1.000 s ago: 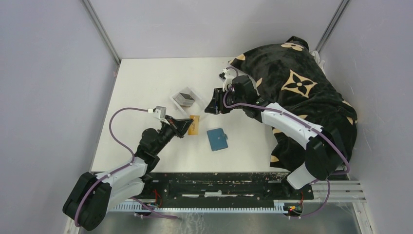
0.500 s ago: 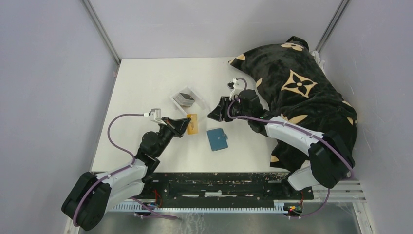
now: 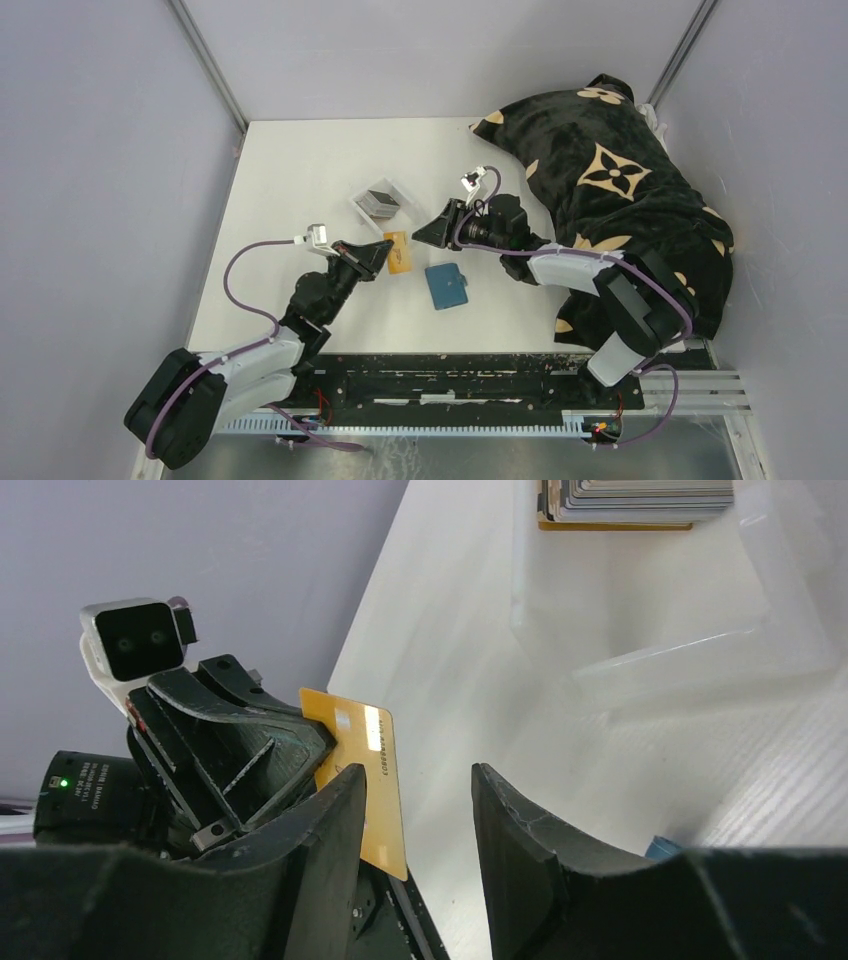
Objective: Put the credit cards into the card holder
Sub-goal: Pick up the credit card from the storage box.
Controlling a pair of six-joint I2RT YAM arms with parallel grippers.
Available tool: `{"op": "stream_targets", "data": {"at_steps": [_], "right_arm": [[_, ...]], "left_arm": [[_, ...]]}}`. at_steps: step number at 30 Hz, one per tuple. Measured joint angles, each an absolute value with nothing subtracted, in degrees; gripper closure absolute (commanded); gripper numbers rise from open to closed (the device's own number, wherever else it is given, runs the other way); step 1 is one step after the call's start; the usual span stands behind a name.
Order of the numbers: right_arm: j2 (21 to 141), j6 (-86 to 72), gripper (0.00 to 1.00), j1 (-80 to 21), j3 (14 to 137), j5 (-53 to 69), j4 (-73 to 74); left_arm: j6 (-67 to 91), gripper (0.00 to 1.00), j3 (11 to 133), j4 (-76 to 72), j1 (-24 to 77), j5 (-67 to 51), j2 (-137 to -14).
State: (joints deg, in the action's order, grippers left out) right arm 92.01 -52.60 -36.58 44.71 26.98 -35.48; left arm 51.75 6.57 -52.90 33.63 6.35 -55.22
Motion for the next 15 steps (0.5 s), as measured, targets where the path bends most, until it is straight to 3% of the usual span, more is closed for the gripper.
{"op": "stream_targets", "data": {"at_steps": [15], "right_arm": [[99.9,-62.1,0.52,-36.6,44.4,32.5,-50.7]], "left_arm": [[56.8,0.97,7.2,-56.1,33.9,8.5,-60.9]]}}
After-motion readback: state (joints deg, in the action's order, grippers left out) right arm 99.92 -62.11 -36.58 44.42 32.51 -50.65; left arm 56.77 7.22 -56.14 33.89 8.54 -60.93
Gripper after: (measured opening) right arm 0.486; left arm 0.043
